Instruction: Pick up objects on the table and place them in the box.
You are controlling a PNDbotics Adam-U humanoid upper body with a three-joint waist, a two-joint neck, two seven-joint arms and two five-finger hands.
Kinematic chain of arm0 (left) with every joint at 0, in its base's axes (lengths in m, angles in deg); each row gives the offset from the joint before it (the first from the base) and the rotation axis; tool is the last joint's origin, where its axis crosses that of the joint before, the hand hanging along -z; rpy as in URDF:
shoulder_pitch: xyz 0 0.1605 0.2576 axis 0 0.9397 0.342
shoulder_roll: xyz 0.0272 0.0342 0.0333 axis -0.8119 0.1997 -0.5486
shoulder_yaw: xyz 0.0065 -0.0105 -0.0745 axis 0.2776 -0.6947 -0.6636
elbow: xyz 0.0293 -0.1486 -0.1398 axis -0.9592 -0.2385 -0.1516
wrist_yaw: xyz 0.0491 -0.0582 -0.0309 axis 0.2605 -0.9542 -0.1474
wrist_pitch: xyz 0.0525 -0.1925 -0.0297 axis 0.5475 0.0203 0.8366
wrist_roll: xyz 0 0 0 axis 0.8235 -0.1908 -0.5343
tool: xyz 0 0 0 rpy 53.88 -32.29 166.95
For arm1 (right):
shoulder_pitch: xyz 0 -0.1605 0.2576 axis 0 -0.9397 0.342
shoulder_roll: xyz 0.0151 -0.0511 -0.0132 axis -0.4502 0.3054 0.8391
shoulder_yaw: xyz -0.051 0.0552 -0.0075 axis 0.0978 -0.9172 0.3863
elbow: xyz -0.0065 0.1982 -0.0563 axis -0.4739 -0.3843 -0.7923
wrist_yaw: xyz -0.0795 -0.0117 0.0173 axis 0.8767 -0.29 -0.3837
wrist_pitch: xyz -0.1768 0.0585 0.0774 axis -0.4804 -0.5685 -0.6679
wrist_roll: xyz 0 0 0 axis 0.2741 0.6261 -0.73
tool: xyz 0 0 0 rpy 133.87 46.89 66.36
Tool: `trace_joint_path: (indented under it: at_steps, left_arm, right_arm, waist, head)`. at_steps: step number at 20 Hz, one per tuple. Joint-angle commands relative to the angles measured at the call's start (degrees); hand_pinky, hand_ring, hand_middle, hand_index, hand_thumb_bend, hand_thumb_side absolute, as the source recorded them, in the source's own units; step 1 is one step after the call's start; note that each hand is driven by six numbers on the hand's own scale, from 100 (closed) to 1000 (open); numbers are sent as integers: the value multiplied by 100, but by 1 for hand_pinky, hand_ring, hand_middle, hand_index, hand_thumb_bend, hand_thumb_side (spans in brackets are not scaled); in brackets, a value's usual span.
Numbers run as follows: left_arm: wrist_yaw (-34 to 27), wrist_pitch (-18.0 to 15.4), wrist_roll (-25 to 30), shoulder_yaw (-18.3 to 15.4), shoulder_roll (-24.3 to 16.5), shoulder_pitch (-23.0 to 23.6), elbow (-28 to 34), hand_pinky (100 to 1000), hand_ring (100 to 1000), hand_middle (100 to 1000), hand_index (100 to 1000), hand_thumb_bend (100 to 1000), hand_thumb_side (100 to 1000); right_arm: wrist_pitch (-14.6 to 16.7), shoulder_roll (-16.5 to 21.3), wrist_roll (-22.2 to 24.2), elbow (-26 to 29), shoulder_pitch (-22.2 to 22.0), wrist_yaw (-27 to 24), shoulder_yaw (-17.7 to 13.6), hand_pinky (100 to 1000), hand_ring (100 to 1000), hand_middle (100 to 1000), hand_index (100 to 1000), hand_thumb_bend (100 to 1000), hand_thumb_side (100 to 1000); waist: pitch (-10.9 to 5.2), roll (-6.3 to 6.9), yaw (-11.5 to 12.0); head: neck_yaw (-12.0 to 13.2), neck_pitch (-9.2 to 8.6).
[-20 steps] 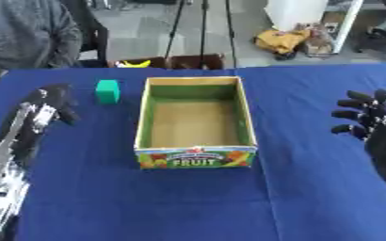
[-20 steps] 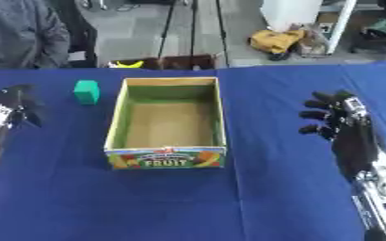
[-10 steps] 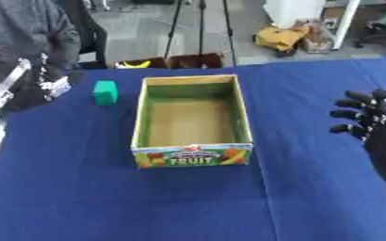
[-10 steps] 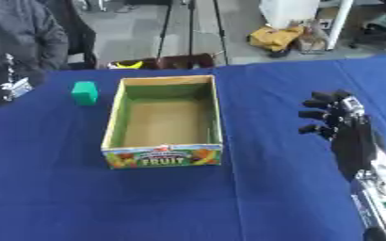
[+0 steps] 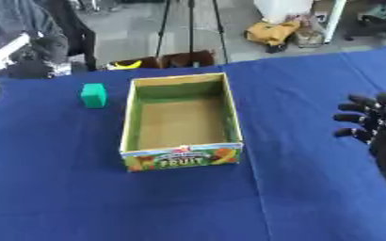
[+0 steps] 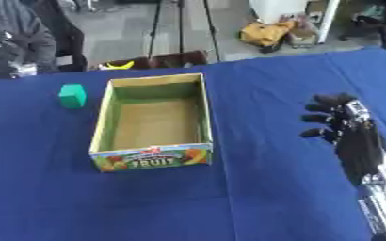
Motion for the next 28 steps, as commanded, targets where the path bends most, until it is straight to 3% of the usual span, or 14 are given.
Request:
trace_joint_path:
  at_steps: [1,19,28]
  left_arm:
    - [301,-115,-287,-14,-195,-185,-414,797,847,851,880,788,577]
    - [1906,-1157,-1558,-82,593,-826,-2974,746,781,794,867,874,574]
    - [2802,-1180,-1870,-387,963,-992,-3115,708,739,752,847,869,582]
  right_arm:
    - [7,155,42,74,123,31,2,571,727,717,841,100,1000]
    - [7,178,61,88,165,42,-14,571,726,716,839,100,1000]
    - [5,169,67,90,164,43,-19,571,726,716,838,100,1000]
  waist:
    - [-53,1,-27]
    - [137,46,-147]
    - [182,69,-175]
  head:
    - [47,-115]
    - [32,-298]
    - [45,-333]
